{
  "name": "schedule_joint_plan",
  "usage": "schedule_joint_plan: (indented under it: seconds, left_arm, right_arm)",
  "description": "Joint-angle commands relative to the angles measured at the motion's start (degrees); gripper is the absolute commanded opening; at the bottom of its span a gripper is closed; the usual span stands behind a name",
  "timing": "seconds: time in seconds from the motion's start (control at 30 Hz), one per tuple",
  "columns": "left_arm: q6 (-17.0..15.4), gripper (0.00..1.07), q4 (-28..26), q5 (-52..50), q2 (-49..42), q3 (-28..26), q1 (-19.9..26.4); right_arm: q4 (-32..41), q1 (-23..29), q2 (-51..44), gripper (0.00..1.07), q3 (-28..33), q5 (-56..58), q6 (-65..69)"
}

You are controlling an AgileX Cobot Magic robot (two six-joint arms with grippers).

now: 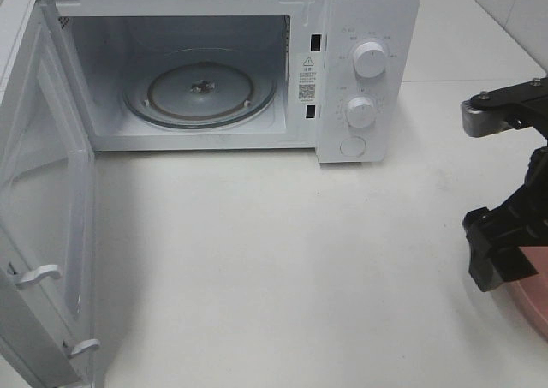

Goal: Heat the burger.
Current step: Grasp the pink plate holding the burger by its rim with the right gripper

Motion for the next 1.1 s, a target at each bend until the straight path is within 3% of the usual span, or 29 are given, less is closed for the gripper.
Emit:
schedule_joint_plan:
  seconds: [0.03,0.3,0.73,0.83,1.1]
  left_arm:
    - [0.00,1.00,-0.29,-0.57,-0.97,-0.06,-0.06]
    - [0.00,1.00,-0.29,-0.57,-0.97,-0.06,-0.06]
    - [0.00,1.00,-0.29,-0.57,-0.97,-0.06,-0.06]
    - [0.00,1.00,-0.29,-0.57,-0.97,-0.06,-0.06]
    - [0.00,1.00,-0.29,-0.57,-0.97,-0.06,-0.06]
  right_arm:
    - [-0.23,-2.81,-0.17,0.99,0.11,0.34,-0.74]
    - [-0.11,-6.76,-0.06,0.98,2.18,-2.58,-1.03]
    - [0.92,-7.39,0.06,0.95,9.63,-13.98,0.46]
    - [0.69,-9.80,2.29,0.94,10.37,-15.58,0.34]
    - [0.80,-10.03,9.22,0.92,10.37,-19.08,0.34]
